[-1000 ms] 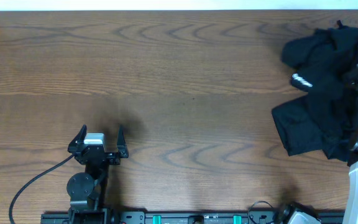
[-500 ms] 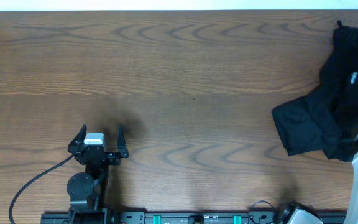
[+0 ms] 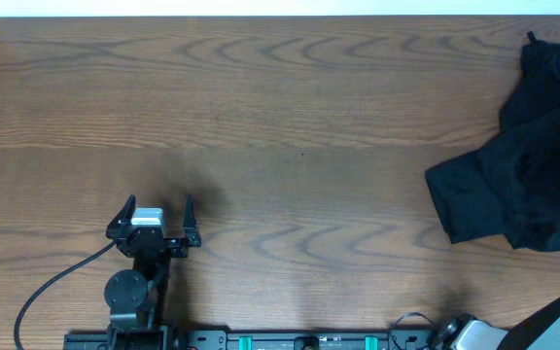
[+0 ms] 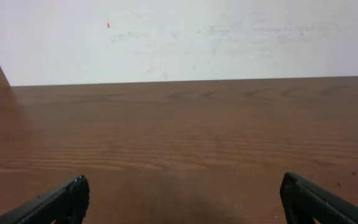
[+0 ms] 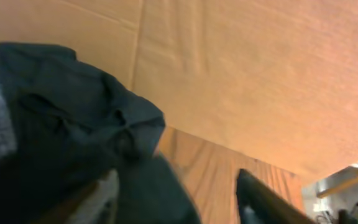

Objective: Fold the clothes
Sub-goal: 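Lower the right gripper into the pile and grasp the black trousers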

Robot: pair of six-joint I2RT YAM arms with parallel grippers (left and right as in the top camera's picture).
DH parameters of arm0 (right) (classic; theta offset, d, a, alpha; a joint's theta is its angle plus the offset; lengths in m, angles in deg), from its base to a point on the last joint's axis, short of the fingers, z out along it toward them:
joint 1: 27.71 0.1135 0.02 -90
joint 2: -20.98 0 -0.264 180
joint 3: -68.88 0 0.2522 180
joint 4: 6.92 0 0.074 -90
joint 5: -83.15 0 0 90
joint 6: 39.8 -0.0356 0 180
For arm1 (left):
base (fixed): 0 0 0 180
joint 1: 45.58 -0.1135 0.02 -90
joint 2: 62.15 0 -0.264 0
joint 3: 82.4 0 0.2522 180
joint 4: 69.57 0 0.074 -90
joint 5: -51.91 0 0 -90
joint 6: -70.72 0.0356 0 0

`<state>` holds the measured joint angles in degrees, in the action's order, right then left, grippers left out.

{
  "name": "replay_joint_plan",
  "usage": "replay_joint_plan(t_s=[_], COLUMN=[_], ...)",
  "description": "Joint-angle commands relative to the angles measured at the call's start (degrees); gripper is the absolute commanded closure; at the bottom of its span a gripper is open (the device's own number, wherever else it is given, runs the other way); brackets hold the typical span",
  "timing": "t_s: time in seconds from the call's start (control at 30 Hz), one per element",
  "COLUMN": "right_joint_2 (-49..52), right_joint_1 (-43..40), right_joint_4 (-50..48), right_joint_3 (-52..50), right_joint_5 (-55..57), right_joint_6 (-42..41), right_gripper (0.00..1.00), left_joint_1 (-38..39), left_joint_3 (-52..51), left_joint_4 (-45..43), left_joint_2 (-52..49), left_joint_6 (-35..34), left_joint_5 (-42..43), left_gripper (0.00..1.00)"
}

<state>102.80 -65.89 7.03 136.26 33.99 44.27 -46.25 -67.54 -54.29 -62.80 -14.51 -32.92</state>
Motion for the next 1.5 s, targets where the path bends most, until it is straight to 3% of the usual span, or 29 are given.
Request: replay_joint_plan(t_s=[0.0, 0.2, 0.3, 0.4, 0.87, 1.1, 1.23, 1.47], right_joint_2=[-0.7, -3.6, -4.0, -3.3, 0.7, 2.9, 0.5, -6.9], right_joint_1=[0.3, 3.1, 4.3, 5.9, 17.3, 22.3, 25.4, 29.0], right_joint_4=[-0.4, -0.8, -1.0, -0.5, 12.7, 23.2, 28.0, 44.9], right_joint_3=[1.0, 1.1, 1.1, 1.1, 1.1, 1.1, 1.1, 1.1], right_joint_5=[-2.0, -19.3, -33.7, -39.4, -38.5, -34.4, -31.7, -25.7], right_joint_6=[-0.9, -0.9, -0.9, -1.8, -3.4, -6.0, -9.3, -23.3], right_gripper=[0.32, 0.28, 0.30, 0.34, 0.27, 0.12, 0.01, 0.01], left_joint_1=[-0.3, -0.3, -0.3, -0.3, -0.3, -0.3, -0.3, -0.3], left_joint_3=[-0.9, -0.9, -0.9, -0.9, -0.9, -0.9, -0.9, -0.9], left_joint_4=[2.1, 2.1, 2.1, 2.1, 2.1, 2.1, 2.1, 2.1], left_joint_2=[0.0, 0.0, 0.0, 0.0, 0.0, 0.0, 0.0, 0.0], left_joint_6=[0.6, 0.6, 0.6, 0.6, 0.6, 0.6, 0.6, 0.6], left_joint_5=[0.8, 0.8, 0.8, 0.8, 0.8, 0.8, 0.8, 0.8], left_gripper=[0.02, 0.02, 0.02, 0.02, 0.02, 0.02, 0.02, 0.02])
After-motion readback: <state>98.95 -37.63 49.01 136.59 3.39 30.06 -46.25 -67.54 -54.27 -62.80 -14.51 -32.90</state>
